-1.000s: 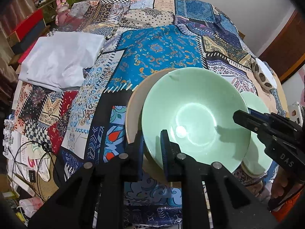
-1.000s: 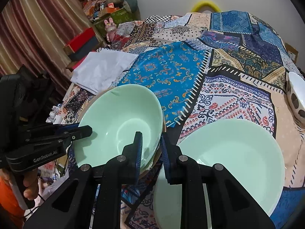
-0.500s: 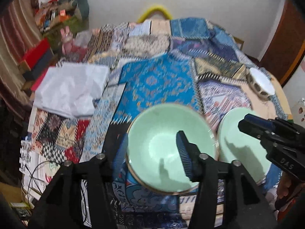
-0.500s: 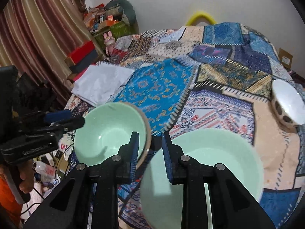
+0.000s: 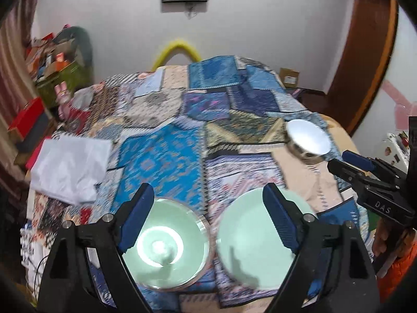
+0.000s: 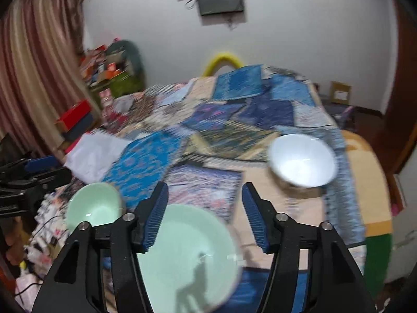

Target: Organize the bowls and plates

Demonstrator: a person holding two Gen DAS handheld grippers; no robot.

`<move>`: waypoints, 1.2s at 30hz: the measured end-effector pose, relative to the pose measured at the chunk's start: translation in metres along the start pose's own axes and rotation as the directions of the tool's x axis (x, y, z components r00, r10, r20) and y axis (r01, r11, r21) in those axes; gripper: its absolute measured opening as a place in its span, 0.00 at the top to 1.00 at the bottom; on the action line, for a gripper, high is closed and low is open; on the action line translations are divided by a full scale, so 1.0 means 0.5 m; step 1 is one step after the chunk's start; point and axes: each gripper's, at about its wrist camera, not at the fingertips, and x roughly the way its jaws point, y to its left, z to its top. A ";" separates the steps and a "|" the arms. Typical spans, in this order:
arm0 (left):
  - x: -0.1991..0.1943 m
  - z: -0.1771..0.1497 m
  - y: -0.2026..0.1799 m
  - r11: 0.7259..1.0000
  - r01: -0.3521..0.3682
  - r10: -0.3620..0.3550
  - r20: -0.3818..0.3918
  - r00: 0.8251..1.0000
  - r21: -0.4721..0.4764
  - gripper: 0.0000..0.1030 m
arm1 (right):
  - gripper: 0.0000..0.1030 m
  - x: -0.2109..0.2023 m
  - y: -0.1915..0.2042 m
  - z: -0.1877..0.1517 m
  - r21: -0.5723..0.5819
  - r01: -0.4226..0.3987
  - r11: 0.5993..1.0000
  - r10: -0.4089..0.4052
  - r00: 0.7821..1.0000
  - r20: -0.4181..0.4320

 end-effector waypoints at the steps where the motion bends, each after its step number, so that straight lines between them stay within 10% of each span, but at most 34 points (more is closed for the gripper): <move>1: 0.005 0.008 -0.014 1.000 0.010 -0.010 -0.001 1.000 0.006 0.17 | 0.45 -0.006 -0.019 0.002 0.007 0.022 1.000 -0.022 1.000 0.006; 21: 0.233 0.140 -0.233 0.985 0.142 -0.133 -0.085 0.987 0.103 0.09 | 0.45 0.076 -0.311 0.030 0.155 0.207 0.966 -0.201 0.978 -0.054; 36: 0.427 0.140 -0.284 0.981 0.167 -0.142 -0.217 0.966 0.102 0.09 | 0.82 0.242 -0.393 0.023 0.183 0.135 0.974 -0.098 0.976 -0.195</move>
